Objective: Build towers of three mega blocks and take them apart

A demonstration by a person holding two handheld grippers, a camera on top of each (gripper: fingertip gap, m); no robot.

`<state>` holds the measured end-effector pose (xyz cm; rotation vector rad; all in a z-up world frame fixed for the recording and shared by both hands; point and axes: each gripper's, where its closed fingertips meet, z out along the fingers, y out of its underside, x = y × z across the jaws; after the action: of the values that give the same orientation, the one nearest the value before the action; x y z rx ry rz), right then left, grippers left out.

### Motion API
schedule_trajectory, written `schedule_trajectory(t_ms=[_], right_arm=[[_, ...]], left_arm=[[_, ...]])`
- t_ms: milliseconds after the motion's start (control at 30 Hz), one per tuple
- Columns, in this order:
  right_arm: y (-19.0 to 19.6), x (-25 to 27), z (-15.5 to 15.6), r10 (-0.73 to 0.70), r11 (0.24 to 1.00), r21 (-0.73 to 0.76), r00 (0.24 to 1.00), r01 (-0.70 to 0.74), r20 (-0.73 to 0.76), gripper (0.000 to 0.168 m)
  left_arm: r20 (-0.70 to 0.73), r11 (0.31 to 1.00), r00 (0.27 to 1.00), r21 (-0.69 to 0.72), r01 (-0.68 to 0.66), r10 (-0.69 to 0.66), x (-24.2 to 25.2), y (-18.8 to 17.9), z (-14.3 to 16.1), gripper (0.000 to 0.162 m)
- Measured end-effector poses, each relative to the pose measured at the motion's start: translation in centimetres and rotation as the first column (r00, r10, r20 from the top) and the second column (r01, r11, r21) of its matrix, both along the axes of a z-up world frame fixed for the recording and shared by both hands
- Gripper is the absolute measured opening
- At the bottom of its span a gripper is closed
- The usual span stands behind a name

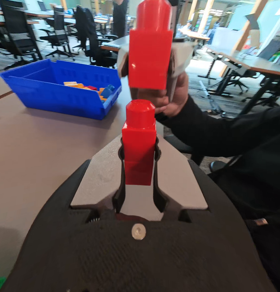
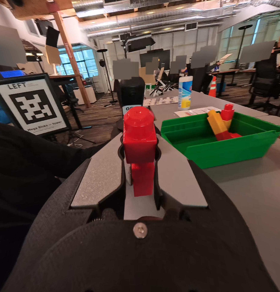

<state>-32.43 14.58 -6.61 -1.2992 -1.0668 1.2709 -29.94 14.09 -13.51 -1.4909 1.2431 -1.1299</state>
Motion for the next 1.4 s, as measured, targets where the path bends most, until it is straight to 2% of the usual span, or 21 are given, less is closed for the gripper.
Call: schedule_trajectory(t_ms=[133,200,333,500,600,667,733,800,900,967,1067,1133,1167,1200,1233,1300,1333,1400], right_arm=[[2.0,3.5,1.8,-0.141,0.99,0.02,0.989,0.142,-0.037,0.033],[4.9,6.6,2.0,-0.34,0.939,0.059,0.94,0.34,-0.015,0.033],[9.6,14.4,1.9,-0.674,0.735,0.117,0.739,0.668,0.018,0.033],[13.4,24.0,0.6,-0.884,0.468,0.088,0.466,0.879,0.044,0.034],[15.7,29.5,-2.7,-0.948,0.295,0.077,0.281,0.952,0.151,0.034],[17.0,32.1,-5.5,-0.95,0.226,0.048,0.21,0.973,0.231,0.034],[18.2,33.1,-8.9,-0.917,0.221,0.009,0.205,0.975,0.342,0.035],[19.1,33.6,-12.5,-0.862,0.223,-0.007,0.201,0.975,0.465,0.049],[20.1,34.5,-14.3,-0.869,0.186,0.01,0.16,0.982,0.468,0.042],[20.0,34.1,-14.3,-0.856,0.21,-0.026,0.197,0.977,0.478,0.05],[19.4,33.6,-11.6,-0.895,0.226,-0.02,0.216,0.974,0.392,0.051],[18.7,32.1,-9.7,-0.895,0.278,-0.039,0.273,0.96,0.352,0.052],[18.2,30.5,-8.5,-0.883,0.339,-0.063,0.341,0.939,0.323,0.052],[17.4,28.1,-7.1,-0.852,0.435,-0.096,0.444,0.895,0.278,0.053],[16.2,25.0,-5.6,-0.791,0.557,-0.128,0.571,0.821,0.222,0.054],[12.6,18.2,-3.0,-0.575,0.789,-0.171,0.807,0.59,0.135,0.055],[10.4,14.9,-2.3,-0.445,0.87,-0.173,0.887,0.461,0.124,0.057],[6.5,9.3,-2.1,-0.244,0.957,-0.118,0.957,0.264,0.156,0.059]], left_arm=[[-0.017,0.994,0.994,0.037,-0.105,0.105,-0.6,2.0,-0.3,0.034],[-0.026,0.986,0.987,0.049,-0.159,0.161,-0.8,3.1,-0.6,0.034],[-0.022,0.985,0.985,0.018,-0.172,0.172,-0.8,3.6,-1.0,0.034],[-0.032,0.986,0.986,0.021,-0.165,0.166,-0.5,3.4,-1.4,0.034],[-0.044,0.986,0.985,0.032,-0.163,0.165,-0.3,3.3,-1.5,0.034],[-0.053,0.985,0.984,0.043,-0.166,0.168,-0.2,3.2,-1.6,0.034],[-0.058,0.985,0.984,0.052,-0.163,0.166,-0.1,3.1,-1.7,0.034],[-0.066,0.984,0.983,0.062,-0.167,0.171,-0.1,3.1,-1.8,0.034],[-0.069,0.984,0.983,0.063,-0.168,0.172,-0.1,3.2,-1.9,0.034],[-0.068,0.983,0.982,0.06,-0.171,0.174,-0.1,3.2,-1.9,0.034],[-0.066,0.982,0.981,0.058,-0.179,0.183,-0.1,3.5,-1.9,0.034],[-0.068,0.982,0.98,0.054,-0.182,0.186,-0.1,3.6,-2.1,0.034],[-0.068,0.981,0.98,0.053,-0.184,0.187,-0.1,3.7,-2.1,0.034],[-0.066,0.981,0.98,0.054,-0.186,0.19,-0.1,3.7,-2.1,0.034],[-0.066,0.981,0.979,0.055,-0.188,0.192,-0.1,3.7,-2.1,0.034],[-0.063,0.981,0.98,0.055,-0.185,0.188,-0.1,3.6,-2.0,0.034],[-0.06,0.982,0.982,0.056,-0.178,0.181,0.0,3.5,-2.0,0.034],[-0.055,0.987,0.987,0.055,-0.151,0.154,0.1,2.9,-1.8,0.034]])
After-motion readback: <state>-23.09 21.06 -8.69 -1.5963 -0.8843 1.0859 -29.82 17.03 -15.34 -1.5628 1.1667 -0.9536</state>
